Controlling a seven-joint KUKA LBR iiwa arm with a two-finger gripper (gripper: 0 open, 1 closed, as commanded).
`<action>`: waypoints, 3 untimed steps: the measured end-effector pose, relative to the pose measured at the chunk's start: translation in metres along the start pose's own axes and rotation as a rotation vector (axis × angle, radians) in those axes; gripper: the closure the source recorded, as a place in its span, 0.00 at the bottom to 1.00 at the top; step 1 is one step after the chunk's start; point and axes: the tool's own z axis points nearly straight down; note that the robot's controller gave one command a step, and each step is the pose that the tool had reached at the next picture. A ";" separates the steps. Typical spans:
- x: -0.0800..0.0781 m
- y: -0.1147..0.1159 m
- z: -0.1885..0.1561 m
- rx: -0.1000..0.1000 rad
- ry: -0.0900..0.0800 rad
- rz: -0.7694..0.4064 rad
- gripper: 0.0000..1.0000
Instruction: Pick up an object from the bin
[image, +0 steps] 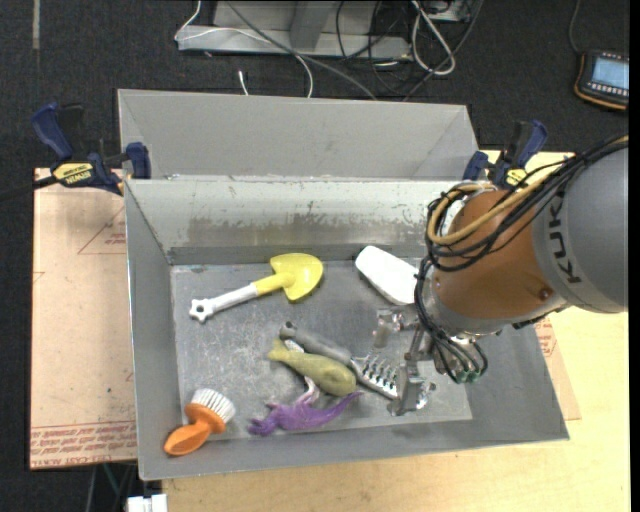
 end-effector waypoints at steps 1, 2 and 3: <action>0.000 0.000 0.000 0.000 0.000 0.000 0.00; 0.001 0.000 0.060 -0.001 0.000 0.017 0.00; 0.002 0.002 0.060 -0.001 -0.003 0.030 0.00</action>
Offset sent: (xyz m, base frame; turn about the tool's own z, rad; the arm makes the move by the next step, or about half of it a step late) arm -0.0011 -0.0009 -0.0589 0.0167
